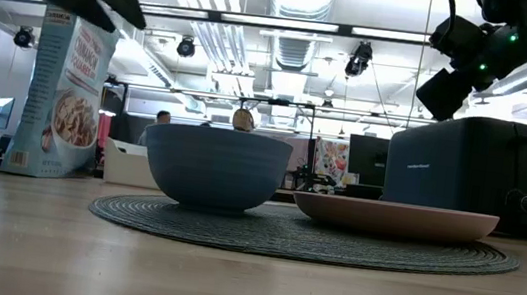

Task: Arrange a breakfast setting
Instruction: Put the toasted bread on the pink plate on the gray mat

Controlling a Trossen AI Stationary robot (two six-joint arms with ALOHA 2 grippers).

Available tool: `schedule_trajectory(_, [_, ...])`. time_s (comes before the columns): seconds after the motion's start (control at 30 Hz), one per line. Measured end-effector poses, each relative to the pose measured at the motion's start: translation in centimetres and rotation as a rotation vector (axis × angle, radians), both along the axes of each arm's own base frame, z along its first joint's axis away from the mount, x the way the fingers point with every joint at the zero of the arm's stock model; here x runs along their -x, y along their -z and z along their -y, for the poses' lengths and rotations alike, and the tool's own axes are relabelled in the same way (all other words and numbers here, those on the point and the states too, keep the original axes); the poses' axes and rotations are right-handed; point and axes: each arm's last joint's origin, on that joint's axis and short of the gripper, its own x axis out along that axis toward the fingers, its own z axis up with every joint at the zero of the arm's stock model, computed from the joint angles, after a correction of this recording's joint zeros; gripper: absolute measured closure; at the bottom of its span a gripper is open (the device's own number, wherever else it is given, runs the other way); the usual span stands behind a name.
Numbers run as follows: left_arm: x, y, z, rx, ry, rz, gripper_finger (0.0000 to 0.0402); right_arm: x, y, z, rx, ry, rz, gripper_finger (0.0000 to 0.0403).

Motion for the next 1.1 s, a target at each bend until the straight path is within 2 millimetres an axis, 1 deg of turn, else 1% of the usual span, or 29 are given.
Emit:
schedule_trajectory(0.07, [1.6,0.5,-1.1,0.025,0.011,0.126,0.0126,0.0,0.0,0.0,0.0,0.0,0.0,0.031])
schedule_trajectory(0.17, [2.8,2.1,-1.8,0.063,0.079,0.239,0.0127,0.0,0.0,0.0,0.0,0.0,-0.001,0.031])
schedule_trajectory(0.27, [3.0,3.4,-1.9,0.059,0.201,0.276,0.0127,0.0,0.0,0.0,0.0,0.0,0.0,0.031])
schedule_trajectory(0.37, [3.1,3.9,-1.9,0.023,0.323,0.298,0.0127,0.0,0.0,0.0,0.0,0.0,0.0,0.031])
schedule_trajectory(0.47, [3.4,4.6,-2.1,-0.027,0.399,0.291,0.0126,0.0,0.0,0.0,0.0,0.0,0.0,0.031])
schedule_trajectory(0.6, [3.9,5.1,-2.4,-0.051,0.417,0.291,0.0126,0.0,0.0,0.0,0.0,0.0,0.0,0.031])
schedule_trajectory(0.83, [3.8,5.1,-2.3,-0.037,0.422,0.302,0.0126,0.0,0.0,0.1,-0.009,-0.019,-0.001,0.031])
schedule_trajectory(0.97, [3.7,5.3,-2.3,0.002,0.376,0.352,0.0126,-0.1,0.1,0.2,-0.016,-0.033,-0.002,0.031])
schedule_trajectory(1.1, [3.5,5.5,-2.2,0.0,0.342,0.37,0.0126,-0.2,0.1,0.2,-0.02,-0.045,-0.004,0.031])
